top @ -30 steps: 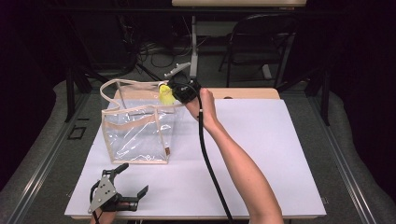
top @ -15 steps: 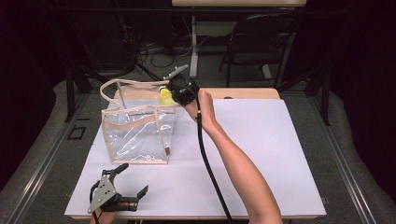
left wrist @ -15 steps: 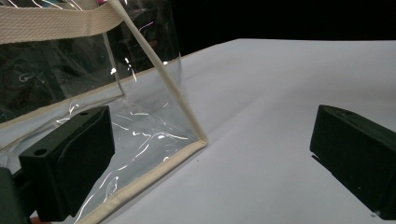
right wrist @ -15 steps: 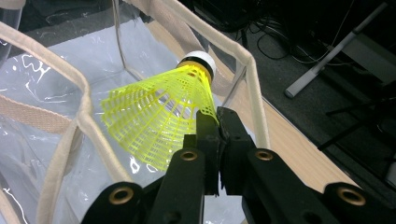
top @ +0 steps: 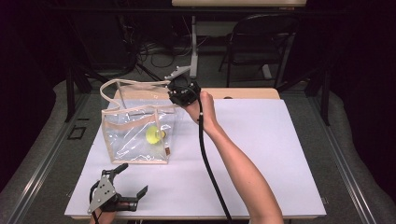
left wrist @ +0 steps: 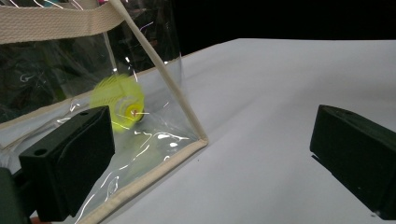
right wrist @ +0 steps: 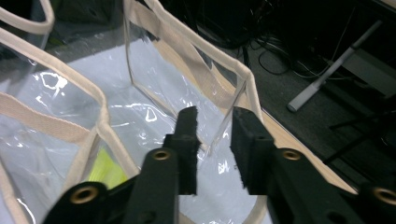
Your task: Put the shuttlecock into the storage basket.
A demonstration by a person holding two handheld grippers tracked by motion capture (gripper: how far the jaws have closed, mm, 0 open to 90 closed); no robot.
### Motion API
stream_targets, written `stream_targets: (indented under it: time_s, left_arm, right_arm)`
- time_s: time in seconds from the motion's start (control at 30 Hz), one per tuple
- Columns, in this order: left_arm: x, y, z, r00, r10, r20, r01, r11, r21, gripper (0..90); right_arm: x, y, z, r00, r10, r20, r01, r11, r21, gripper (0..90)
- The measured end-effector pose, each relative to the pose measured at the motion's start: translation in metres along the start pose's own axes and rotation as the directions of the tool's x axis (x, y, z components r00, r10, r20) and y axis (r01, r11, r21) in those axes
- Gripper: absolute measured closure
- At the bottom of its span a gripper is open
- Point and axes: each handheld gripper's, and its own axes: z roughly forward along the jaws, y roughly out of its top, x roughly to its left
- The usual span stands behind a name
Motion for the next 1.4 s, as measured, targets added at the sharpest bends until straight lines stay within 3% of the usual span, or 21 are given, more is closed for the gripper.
stream_targets:
  time_s: [0.43, 0.7, 1.0, 1.4]
  left_arm:
    - [-0.001, 0.002, 0.004, 1.0000, 0.004, 0.000, -0.004, 1.0000, 0.001, 0.0]
    - [-0.002, 0.001, 0.008, 1.0000, 0.004, 0.008, -0.004, 1.0000, 0.006, 0.0]
    - [-0.002, 0.001, 0.006, 1.0000, 0.006, 0.001, -0.006, 1.0000, 0.007, 0.0]
    - [-0.002, 0.001, 0.003, 1.0000, 0.008, 0.005, -0.008, 1.0000, 0.002, 0.0]
  right_arm:
    - [-0.012, -0.016, -0.025, 0.9948, 0.082, -0.060, -0.084, 0.9961, -0.026, 33.8]
    - [-0.018, -0.030, -0.038, 0.9920, 0.108, -0.066, -0.110, 0.9931, -0.040, 15.6]
    - [-0.022, -0.052, -0.052, 0.9880, 0.120, -0.098, -0.125, 0.9907, -0.053, 7.5]
    - [-0.013, -0.083, -0.066, 0.9874, 0.105, -0.118, -0.113, 0.9920, -0.057, 0.7]
